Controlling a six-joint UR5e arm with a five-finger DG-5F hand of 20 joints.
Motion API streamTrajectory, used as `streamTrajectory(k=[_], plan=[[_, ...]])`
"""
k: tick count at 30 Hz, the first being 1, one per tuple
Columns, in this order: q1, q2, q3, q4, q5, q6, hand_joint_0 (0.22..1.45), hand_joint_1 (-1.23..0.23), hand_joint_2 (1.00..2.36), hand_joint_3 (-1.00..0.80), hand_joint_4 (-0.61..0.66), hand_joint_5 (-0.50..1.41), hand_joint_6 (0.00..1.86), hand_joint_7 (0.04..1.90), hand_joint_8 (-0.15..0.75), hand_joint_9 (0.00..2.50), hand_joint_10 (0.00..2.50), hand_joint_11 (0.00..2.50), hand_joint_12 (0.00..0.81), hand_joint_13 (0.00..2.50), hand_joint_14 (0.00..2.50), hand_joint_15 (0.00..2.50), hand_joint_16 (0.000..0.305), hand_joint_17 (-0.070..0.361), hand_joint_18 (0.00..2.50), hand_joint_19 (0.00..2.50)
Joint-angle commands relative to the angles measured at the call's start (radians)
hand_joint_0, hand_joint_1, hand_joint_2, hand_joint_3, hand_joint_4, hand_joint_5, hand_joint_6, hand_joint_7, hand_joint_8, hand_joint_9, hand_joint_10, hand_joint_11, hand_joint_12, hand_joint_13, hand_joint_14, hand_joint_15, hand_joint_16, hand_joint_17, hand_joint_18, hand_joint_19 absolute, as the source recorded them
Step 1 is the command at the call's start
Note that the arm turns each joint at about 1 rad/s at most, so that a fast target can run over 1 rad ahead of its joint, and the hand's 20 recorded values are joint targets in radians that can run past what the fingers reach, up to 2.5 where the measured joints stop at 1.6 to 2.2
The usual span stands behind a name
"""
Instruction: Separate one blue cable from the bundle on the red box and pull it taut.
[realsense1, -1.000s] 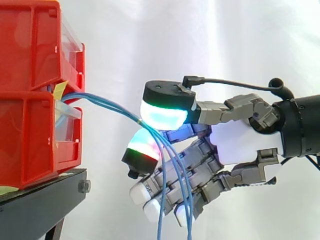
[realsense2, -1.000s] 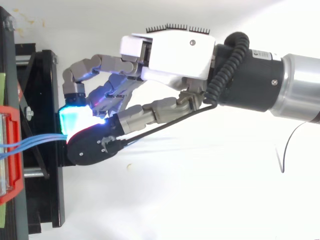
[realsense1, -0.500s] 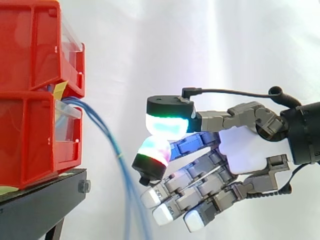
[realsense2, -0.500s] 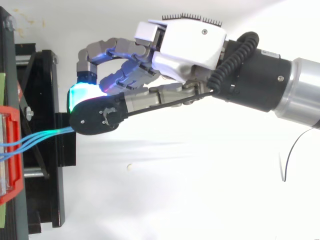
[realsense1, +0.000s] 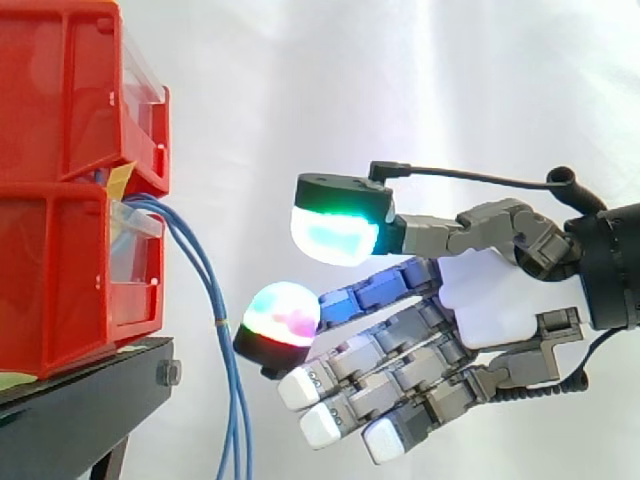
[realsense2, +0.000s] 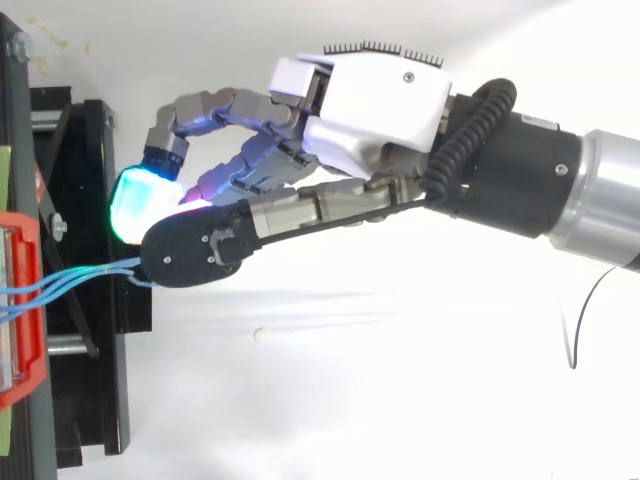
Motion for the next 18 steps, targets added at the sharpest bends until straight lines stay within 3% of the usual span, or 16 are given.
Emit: streamTrajectory(k=[1, 6, 7, 10, 11, 14, 15, 17, 18], plan=[[0.0, -0.006, -0.003, 0.003, -0.001, -0.019, 0.51, -0.64, 1.0, -0.5, 0.26, -0.12, 0.5, 0.93, 0.334, 0.87, 0.01, 0.21, 0.387, 0.7, 0.01, 0.26, 0.05, 0.112, 0.68, 0.46], [-0.008, -0.024, -0.049, 0.045, -0.001, -0.074, 0.47, -0.64, 1.0, -0.5, 0.17, -0.17, 0.5, 0.76, 0.303, 0.66, 0.0, 0.05, 0.387, 0.51, 0.0, 0.16, 0.055, 0.123, 0.55, 0.39], [-0.008, -0.024, -0.086, 0.119, 0.002, -0.105, 0.46, -0.64, 1.0, -0.5, 0.16, -0.18, 0.5, 0.74, 0.301, 0.63, 0.0, 0.02, 0.384, 0.47, 0.0, 0.15, 0.055, 0.124, 0.52, 0.38], [-0.009, -0.024, -0.134, 0.253, 0.008, -0.163, 0.45, -0.64, 1.0, -0.5, 0.16, -0.18, 0.5, 0.73, 0.293, 0.59, 0.0, 0.01, 0.386, 0.43, 0.0, 0.13, 0.056, 0.127, 0.45, 0.35], [-0.008, -0.024, -0.175, 0.386, 0.017, -0.232, 0.45, -0.64, 1.0, -0.5, 0.16, -0.18, 0.5, 0.73, 0.294, 0.59, 0.0, 0.02, 0.387, 0.42, 0.0, 0.13, 0.057, 0.127, 0.43, 0.34], [-0.004, -0.026, -0.201, 0.503, 0.025, -0.288, 0.46, -0.66, 1.0, -0.5, 0.18, -0.18, 0.5, 0.74, 0.295, 0.58, 0.0, 0.02, 0.384, 0.41, 0.0, 0.13, 0.056, 0.127, 0.4, 0.34], [-0.001, -0.024, -0.213, 0.59, 0.03, -0.329, 0.46, -0.66, 1.0, -0.5, 0.18, -0.17, 0.5, 0.75, 0.297, 0.59, 0.0, 0.03, 0.384, 0.41, 0.0, 0.13, 0.056, 0.126, 0.4, 0.34], [0.0, -0.024, -0.22, 0.664, 0.039, -0.375, 0.46, -0.66, 1.0, -0.5, 0.19, -0.17, 0.5, 0.76, 0.301, 0.6, 0.0, 0.05, 0.381, 0.41, 0.0, 0.13, 0.056, 0.125, 0.4, 0.35], [0.0, -0.024, -0.22, 0.664, 0.039, -0.375, 0.46, -0.66, 1.0, -0.5, 0.2, -0.17, 0.5, 0.77, 0.301, 0.6, 0.0, 0.05, 0.382, 0.41, 0.0, 0.13, 0.055, 0.125, 0.41, 0.35]])
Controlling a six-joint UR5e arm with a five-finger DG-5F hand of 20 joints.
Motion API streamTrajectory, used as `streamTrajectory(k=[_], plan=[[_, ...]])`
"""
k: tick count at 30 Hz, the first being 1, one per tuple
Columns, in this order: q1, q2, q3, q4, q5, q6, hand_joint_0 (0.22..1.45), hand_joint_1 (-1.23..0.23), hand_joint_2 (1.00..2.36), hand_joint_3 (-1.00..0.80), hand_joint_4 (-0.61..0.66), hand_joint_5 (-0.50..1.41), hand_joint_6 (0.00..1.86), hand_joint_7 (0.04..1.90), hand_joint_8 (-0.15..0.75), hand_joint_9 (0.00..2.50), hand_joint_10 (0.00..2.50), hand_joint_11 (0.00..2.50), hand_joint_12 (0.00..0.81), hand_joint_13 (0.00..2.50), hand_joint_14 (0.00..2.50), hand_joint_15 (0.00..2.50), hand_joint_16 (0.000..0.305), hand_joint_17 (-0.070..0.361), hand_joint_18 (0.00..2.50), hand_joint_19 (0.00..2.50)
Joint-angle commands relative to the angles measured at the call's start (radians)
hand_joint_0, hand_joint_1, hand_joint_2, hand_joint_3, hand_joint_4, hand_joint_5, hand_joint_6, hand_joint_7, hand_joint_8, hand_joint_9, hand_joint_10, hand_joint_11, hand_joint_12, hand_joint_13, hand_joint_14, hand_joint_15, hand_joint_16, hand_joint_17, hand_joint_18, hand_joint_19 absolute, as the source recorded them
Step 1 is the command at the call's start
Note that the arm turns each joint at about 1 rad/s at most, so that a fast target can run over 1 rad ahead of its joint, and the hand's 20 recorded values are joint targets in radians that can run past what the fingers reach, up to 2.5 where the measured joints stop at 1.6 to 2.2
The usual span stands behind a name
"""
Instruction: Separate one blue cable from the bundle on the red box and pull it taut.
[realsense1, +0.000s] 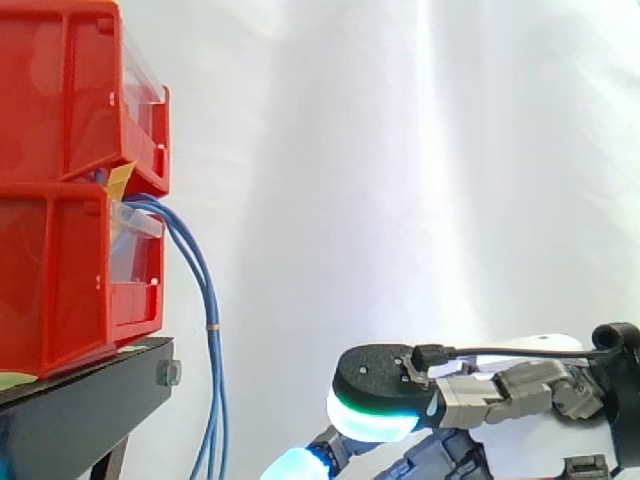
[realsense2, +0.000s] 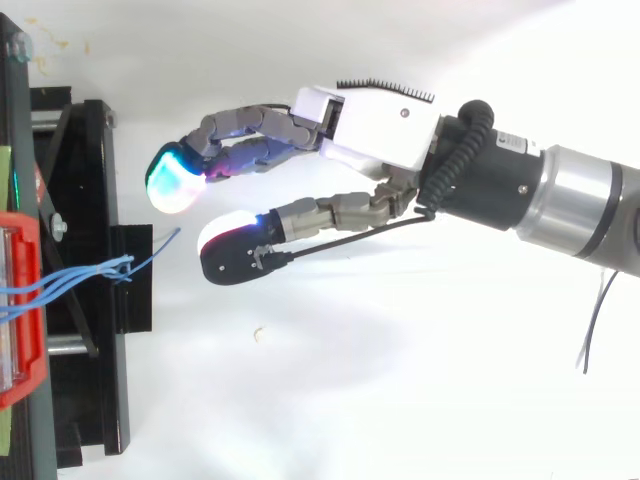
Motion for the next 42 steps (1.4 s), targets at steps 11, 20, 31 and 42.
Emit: streamTrajectory(k=[11, 20, 31, 42], plan=[[0.036, -0.001, -0.017, 0.478, 0.028, -0.129, 0.48, -0.65, 1.0, -0.5, 0.22, -0.15, 0.5, 0.8, 0.312, 0.64, 0.0, 0.09, 0.377, 0.44, 0.0, 0.14, 0.054, 0.121, 0.44, 0.37], [0.041, -0.001, -0.017, 0.481, 0.035, -0.131, 0.5, -0.65, 1.0, -0.5, 0.25, -0.14, 0.5, 0.81, 0.313, 0.67, 0.0, 0.13, 0.378, 0.48, 0.01, 0.17, 0.052, 0.117, 0.47, 0.4], [0.041, -0.046, -0.017, 0.475, 0.041, -0.065, 0.52, -0.65, 1.0, -0.5, 0.25, -0.14, 0.5, 0.83, 0.31, 0.69, 0.0, 0.15, 0.374, 0.5, 0.01, 0.18, 0.051, 0.114, 0.5, 0.42], [0.032, -0.047, -0.019, 0.393, 0.038, -0.036, 0.52, -0.65, 1.0, -0.5, 0.25, -0.14, 0.5, 0.82, 0.312, 0.7, 0.0, 0.15, 0.374, 0.52, 0.01, 0.18, 0.05, 0.113, 0.51, 0.41]])
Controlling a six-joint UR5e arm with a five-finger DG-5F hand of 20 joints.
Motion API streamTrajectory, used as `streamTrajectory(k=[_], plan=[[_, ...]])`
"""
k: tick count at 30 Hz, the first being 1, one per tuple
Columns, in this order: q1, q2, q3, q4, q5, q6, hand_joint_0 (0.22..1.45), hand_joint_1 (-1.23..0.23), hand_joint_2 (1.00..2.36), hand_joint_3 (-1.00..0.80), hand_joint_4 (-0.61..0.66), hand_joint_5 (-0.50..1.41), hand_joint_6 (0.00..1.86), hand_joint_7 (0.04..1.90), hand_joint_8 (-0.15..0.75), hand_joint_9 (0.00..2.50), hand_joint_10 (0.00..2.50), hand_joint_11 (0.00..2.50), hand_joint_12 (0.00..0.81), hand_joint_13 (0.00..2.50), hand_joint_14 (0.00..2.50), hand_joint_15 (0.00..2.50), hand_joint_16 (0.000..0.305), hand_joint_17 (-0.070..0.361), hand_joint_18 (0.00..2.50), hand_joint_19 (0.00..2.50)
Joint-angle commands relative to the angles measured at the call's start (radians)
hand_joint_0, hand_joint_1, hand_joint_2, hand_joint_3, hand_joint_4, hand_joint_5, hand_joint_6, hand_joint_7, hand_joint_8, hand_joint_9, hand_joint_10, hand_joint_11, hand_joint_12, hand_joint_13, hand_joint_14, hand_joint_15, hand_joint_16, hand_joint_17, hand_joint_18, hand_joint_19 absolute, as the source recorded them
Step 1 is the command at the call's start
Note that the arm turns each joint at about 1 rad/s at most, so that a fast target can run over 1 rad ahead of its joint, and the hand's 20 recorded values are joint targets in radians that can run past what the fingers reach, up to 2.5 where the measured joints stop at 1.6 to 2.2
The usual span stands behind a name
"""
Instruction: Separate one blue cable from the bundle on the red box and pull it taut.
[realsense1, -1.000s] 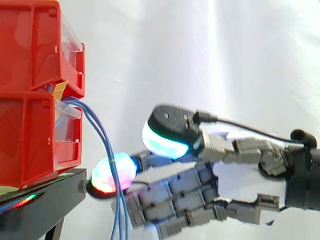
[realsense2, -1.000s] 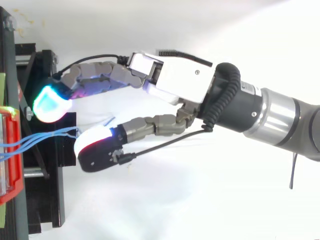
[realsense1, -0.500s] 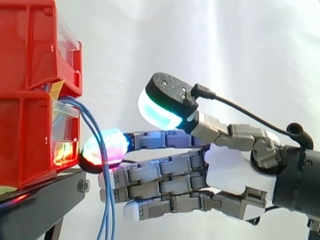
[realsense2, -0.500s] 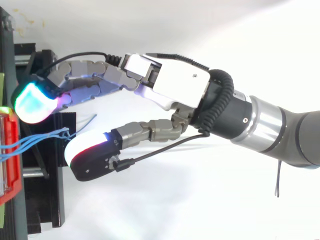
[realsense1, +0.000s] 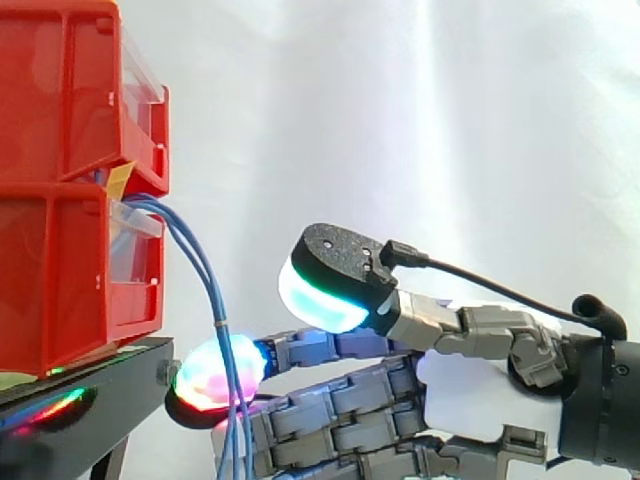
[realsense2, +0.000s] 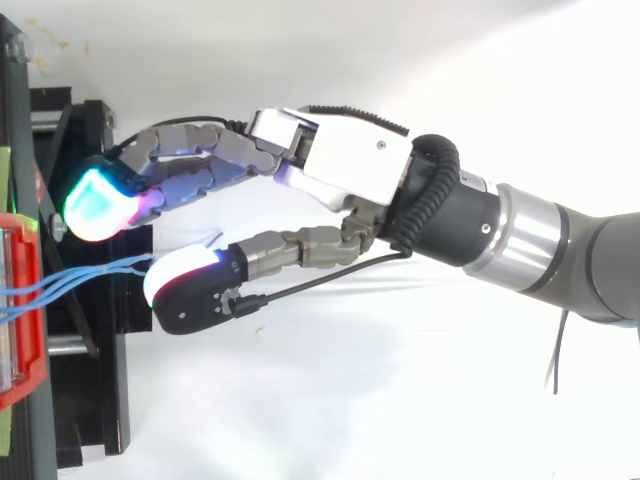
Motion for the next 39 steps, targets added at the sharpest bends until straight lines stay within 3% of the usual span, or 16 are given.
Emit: streamTrajectory(k=[1, 9, 20, 23, 26, 29, 39], plan=[[0.0, 0.0, -0.001, -0.003, 0.0, 0.0, 0.52, -0.65, 1.0, -0.5, 0.25, -0.14, 0.5, 0.83, 0.312, 0.7, 0.0, 0.15, 0.374, 0.52, 0.01, 0.19, 0.05, 0.113, 0.51, 0.41], [0.006, 0.0, -0.001, 0.004, -0.002, -0.005, 0.54, -0.64, 1.0, -0.5, 0.28, -0.12, 0.5, 0.88, 0.311, 0.72, 0.0, 0.16, 0.368, 0.53, 0.01, 0.19, 0.049, 0.11, 0.51, 0.43], [0.029, 0.0, -0.001, 0.016, -0.003, -0.03, 0.58, -0.63, 1.0, -0.5, 0.3, -0.1, 0.5, 0.95, 0.313, 0.75, 0.0, 0.18, 0.364, 0.55, 0.01, 0.2, 0.047, 0.106, 0.52, 0.43], [0.033, -0.026, 0.001, 0.022, -0.006, -0.02, 0.58, -0.63, 1.0, -0.5, 0.3, -0.1, 0.5, 0.94, 0.311, 0.76, 0.01, 0.18, 0.362, 0.55, 0.01, 0.2, 0.047, 0.106, 0.53, 0.43], [0.033, -0.051, -0.001, 0.05, -0.006, 0.001, 0.58, -0.63, 1.0, -0.5, 0.3, -0.1, 0.5, 0.95, 0.315, 0.76, 0.0, 0.18, 0.363, 0.55, 0.01, 0.2, 0.047, 0.106, 0.53, 0.43], [0.033, -0.049, 0.001, 0.076, -0.003, 0.013, 0.58, -0.63, 1.0, -0.5, 0.3, -0.1, 0.5, 0.96, 0.314, 0.77, 0.01, 0.18, 0.363, 0.56, 0.01, 0.2, 0.047, 0.105, 0.53, 0.43], [0.021, -0.048, 0.036, 0.076, -0.026, 0.026, 0.6, -0.63, 1.0, -0.5, 0.3, -0.09, 0.5, 1.05, 0.318, 0.79, 0.01, 0.2, 0.361, 0.57, 0.01, 0.2, 0.046, 0.104, 0.55, 0.44]])
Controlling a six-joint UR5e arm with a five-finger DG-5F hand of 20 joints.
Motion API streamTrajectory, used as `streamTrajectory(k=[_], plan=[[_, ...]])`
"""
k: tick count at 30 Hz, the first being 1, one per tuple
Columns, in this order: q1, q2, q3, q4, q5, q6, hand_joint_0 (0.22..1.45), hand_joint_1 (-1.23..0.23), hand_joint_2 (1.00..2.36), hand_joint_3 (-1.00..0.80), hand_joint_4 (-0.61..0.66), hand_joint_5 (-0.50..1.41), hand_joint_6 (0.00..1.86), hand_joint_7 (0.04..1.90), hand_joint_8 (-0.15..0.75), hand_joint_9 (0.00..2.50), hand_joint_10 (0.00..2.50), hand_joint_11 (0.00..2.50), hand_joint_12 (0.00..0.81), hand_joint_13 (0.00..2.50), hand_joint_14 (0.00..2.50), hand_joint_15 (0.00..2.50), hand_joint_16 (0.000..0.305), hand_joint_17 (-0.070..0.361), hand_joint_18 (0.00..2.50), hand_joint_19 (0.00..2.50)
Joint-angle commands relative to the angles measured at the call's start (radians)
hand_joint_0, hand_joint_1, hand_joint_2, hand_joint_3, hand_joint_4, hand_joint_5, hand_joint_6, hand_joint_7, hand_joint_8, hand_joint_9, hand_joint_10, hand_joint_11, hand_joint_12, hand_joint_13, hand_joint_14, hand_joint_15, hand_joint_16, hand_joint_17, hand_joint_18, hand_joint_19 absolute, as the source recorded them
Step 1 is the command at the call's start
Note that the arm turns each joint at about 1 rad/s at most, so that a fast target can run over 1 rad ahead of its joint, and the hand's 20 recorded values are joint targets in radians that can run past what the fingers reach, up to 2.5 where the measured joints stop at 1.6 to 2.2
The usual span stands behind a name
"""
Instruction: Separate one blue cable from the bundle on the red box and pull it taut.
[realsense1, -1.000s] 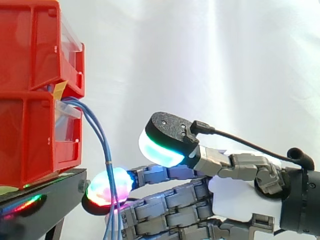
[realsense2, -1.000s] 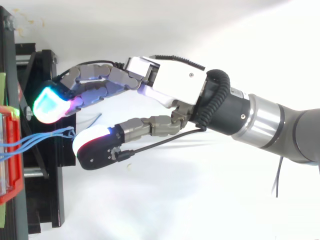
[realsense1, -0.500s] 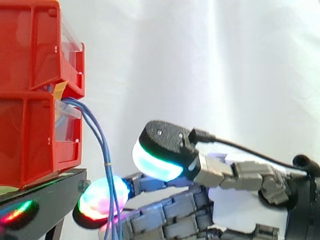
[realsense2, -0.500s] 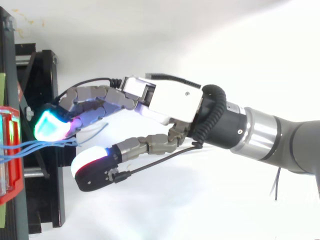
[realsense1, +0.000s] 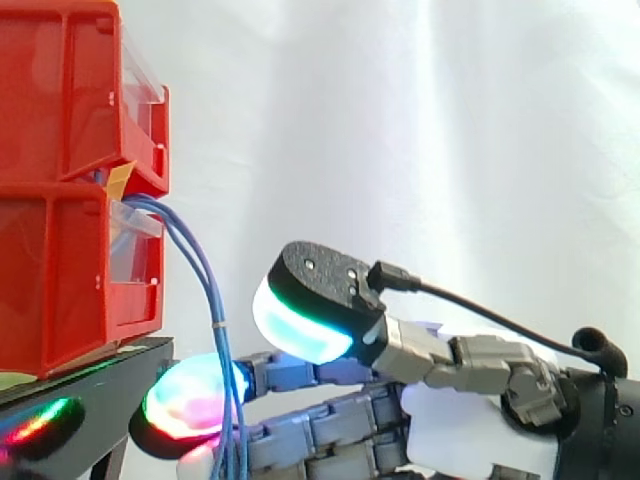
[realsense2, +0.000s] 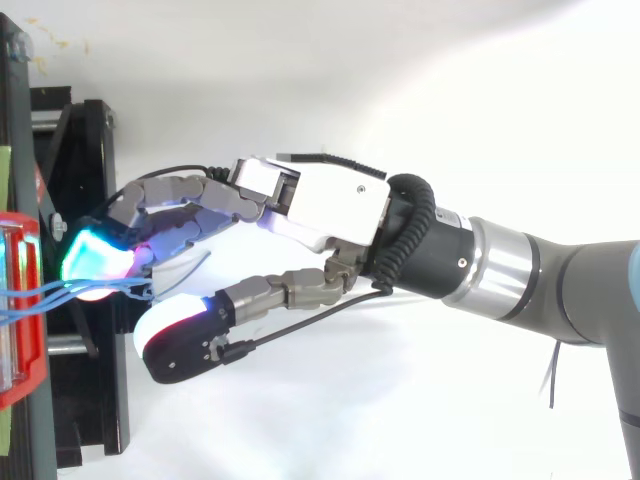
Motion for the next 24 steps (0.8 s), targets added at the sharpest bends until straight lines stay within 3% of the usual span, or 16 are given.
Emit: streamTrajectory(k=[1, 9, 14, 18, 24], plan=[[-0.006, 0.001, 0.023, -0.011, -0.024, 0.031, 0.6, -0.63, 1.0, -0.5, 0.3, -0.09, 0.5, 1.06, 0.315, 0.79, 0.01, 0.19, 0.361, 0.57, 0.01, 0.2, 0.046, 0.104, 0.55, 0.44], [-0.014, 0.016, 0.025, -0.109, -0.07, 0.117, 0.62, -0.64, 1.0, -0.44, 0.26, -0.07, 0.5, 1.24, 0.316, 0.8, 0.01, 0.22, 0.359, 0.59, 0.01, 0.21, 0.046, 0.103, 0.58, 0.45], [-0.02, 0.036, 0.025, -0.193, -0.09, 0.118, 0.62, -0.66, 1.01, -0.43, 0.21, -0.06, 0.5, 1.39, 0.32, 0.85, 0.01, 0.31, 0.36, 0.6, 0.01, 0.22, 0.046, 0.103, 0.57, 0.45], [-0.02, 0.059, 0.025, -0.21, -0.093, 0.113, 0.62, -0.69, 1.01, -0.37, 0.18, -0.06, 0.5, 1.51, 0.32, 0.83, 0.01, 0.32, 0.363, 0.61, 0.01, 0.23, 0.046, 0.103, 0.59, 0.46], [-0.02, 0.067, 0.037, -0.212, -0.093, 0.11, 0.61, -0.71, 1.01, -0.27, 0.17, -0.09, 0.58, 1.36, 0.316, 0.81, 0.01, 0.32, 0.365, 0.61, 0.01, 0.24, 0.046, 0.105, 0.6, 0.47]])
